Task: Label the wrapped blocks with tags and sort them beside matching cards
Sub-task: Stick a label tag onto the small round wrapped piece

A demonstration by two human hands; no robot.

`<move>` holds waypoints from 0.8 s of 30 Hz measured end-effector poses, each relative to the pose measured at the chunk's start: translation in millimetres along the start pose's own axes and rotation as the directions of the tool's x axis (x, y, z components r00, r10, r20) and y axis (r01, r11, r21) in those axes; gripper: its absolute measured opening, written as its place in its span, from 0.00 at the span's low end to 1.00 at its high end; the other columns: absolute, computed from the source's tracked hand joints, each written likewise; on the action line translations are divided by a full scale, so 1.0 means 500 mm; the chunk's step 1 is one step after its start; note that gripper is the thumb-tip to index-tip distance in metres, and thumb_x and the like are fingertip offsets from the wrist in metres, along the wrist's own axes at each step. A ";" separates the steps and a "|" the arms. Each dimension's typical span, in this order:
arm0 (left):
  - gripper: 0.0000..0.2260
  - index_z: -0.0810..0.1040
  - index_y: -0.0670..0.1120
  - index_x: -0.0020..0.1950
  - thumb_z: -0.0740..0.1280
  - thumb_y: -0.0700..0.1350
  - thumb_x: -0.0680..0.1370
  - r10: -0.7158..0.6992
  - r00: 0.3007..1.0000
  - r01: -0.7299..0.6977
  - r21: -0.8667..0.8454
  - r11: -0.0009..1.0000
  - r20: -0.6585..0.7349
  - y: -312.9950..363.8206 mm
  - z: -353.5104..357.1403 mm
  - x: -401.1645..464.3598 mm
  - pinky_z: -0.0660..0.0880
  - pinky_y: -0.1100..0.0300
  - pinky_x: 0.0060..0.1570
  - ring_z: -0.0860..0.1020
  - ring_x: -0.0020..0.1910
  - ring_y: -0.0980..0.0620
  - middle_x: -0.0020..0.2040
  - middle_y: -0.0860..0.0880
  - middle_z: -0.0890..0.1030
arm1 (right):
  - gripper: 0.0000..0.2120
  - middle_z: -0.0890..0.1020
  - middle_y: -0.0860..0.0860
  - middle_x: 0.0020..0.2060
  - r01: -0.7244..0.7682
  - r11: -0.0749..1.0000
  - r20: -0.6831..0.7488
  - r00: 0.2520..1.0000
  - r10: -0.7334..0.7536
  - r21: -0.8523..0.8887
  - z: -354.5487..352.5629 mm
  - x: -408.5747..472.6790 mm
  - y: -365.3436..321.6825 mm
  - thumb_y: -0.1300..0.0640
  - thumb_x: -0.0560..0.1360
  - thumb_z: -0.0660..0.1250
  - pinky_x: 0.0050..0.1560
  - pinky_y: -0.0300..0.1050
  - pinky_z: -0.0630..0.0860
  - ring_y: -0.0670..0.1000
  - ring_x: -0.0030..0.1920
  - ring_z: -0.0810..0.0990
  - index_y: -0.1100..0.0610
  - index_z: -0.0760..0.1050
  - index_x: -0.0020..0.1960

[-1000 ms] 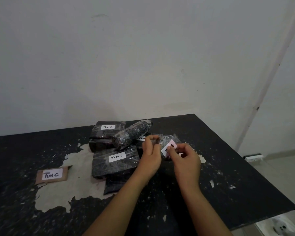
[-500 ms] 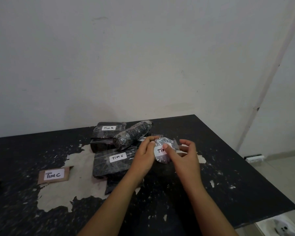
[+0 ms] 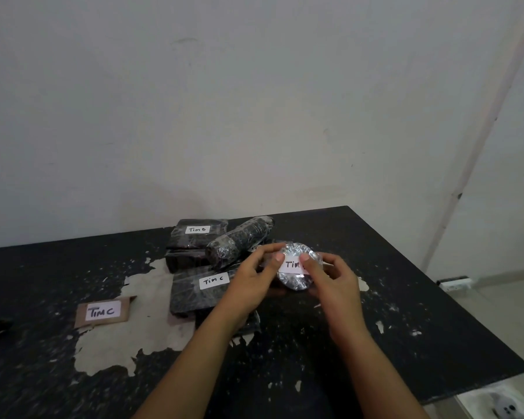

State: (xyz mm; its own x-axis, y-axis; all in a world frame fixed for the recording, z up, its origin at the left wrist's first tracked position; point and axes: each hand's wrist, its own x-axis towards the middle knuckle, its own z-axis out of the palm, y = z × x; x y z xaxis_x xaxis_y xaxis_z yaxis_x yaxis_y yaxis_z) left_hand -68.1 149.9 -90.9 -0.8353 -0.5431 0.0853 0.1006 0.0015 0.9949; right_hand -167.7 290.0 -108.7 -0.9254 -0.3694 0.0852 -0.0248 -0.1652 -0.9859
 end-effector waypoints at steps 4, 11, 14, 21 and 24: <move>0.12 0.83 0.60 0.67 0.63 0.55 0.87 -0.015 0.999 0.012 -0.081 0.997 -0.042 0.005 0.012 -0.012 0.87 0.44 0.55 0.86 0.62 0.48 0.64 0.50 0.85 | 0.12 0.90 0.51 0.53 0.022 0.999 0.002 1.000 -0.022 0.039 0.003 -0.008 -0.010 0.46 0.78 0.79 0.55 0.57 0.89 0.52 0.53 0.91 0.50 0.86 0.59; 0.14 0.83 0.60 0.67 0.59 0.56 0.88 -0.005 0.997 -0.008 -0.165 0.986 -0.080 0.006 0.023 -0.022 0.86 0.48 0.53 0.86 0.60 0.51 0.63 0.53 0.87 | 0.11 0.90 0.50 0.52 0.029 0.998 0.003 1.000 -0.029 0.059 0.009 -0.020 -0.024 0.47 0.81 0.76 0.53 0.52 0.89 0.51 0.53 0.91 0.52 0.86 0.60; 0.15 0.84 0.60 0.66 0.58 0.56 0.89 0.001 0.994 -0.019 -0.166 0.986 -0.108 -0.001 0.026 -0.016 0.85 0.44 0.59 0.86 0.62 0.49 0.62 0.53 0.87 | 0.12 0.90 0.50 0.52 0.018 0.999 -0.019 1.000 -0.017 0.051 0.017 -0.022 -0.021 0.45 0.82 0.74 0.54 0.55 0.89 0.52 0.53 0.91 0.51 0.86 0.59; 0.16 0.83 0.56 0.67 0.57 0.55 0.90 0.064 0.986 -0.089 -0.168 0.982 -0.153 -0.011 0.033 -0.016 0.81 0.41 0.67 0.85 0.64 0.49 0.63 0.50 0.87 | 0.14 0.90 0.50 0.52 0.017 0.998 -0.023 1.000 -0.015 0.069 0.039 -0.032 -0.023 0.42 0.86 0.67 0.56 0.58 0.88 0.52 0.54 0.90 0.51 0.83 0.58; 0.16 0.84 0.56 0.66 0.57 0.52 0.90 0.079 0.979 -0.100 -0.102 0.990 -0.186 -0.017 0.037 -0.018 0.84 0.53 0.61 0.85 0.62 0.52 0.61 0.53 0.88 | 0.14 0.89 0.52 0.52 -0.001 0.997 -0.025 1.000 0.003 0.080 0.051 -0.034 -0.025 0.41 0.87 0.63 0.56 0.59 0.86 0.55 0.55 0.89 0.50 0.79 0.56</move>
State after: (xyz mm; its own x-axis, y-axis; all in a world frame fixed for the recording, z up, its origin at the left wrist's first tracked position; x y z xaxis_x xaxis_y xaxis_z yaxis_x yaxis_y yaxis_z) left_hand -71.1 170.3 -99.4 -0.7092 -0.6883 0.1527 0.2379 -0.0298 0.9708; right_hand -142.1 275.2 -94.0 -0.9346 -0.3470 0.0788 0.0064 -0.2378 -0.9713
